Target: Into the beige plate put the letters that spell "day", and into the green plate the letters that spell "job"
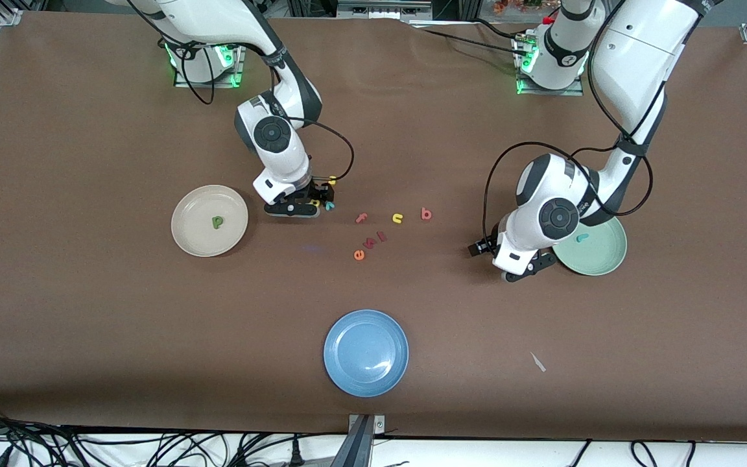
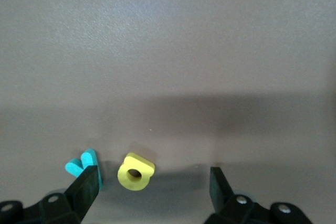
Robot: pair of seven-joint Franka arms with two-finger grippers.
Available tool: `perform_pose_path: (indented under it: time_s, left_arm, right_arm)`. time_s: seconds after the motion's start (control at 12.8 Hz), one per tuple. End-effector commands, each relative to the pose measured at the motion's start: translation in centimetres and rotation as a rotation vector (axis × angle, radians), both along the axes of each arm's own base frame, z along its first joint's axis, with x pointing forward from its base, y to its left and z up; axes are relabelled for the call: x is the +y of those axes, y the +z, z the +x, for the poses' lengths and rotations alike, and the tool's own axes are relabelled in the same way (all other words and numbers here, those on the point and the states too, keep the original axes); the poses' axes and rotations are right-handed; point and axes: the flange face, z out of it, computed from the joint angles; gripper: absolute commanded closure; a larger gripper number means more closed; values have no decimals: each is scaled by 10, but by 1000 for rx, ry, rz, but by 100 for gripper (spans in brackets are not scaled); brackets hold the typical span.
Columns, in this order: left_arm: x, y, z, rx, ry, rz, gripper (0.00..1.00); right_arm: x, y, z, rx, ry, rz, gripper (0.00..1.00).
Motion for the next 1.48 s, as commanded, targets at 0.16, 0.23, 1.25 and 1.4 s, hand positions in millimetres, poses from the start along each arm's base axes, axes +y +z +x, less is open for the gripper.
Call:
perform_pose_path:
  time_s: [0.16, 0.23, 1.25, 1.4]
  left_arm:
    - [-2, 0, 3, -12, -8, 12, 13]
    - [-2, 0, 3, -12, -8, 12, 13]
    - [-3, -6, 3, -10, -11, 10, 12]
    - [-3, -6, 4, -12, -10, 10, 11]
  right_arm:
    - [-3, -4, -6, -17, -3, 13, 7]
    - [-6, -8, -9, -18, -2, 11, 10]
    - [-7, -10, -11, -35, 5, 19, 57]
    - [-7, -11, -11, -34, 6, 18, 64]
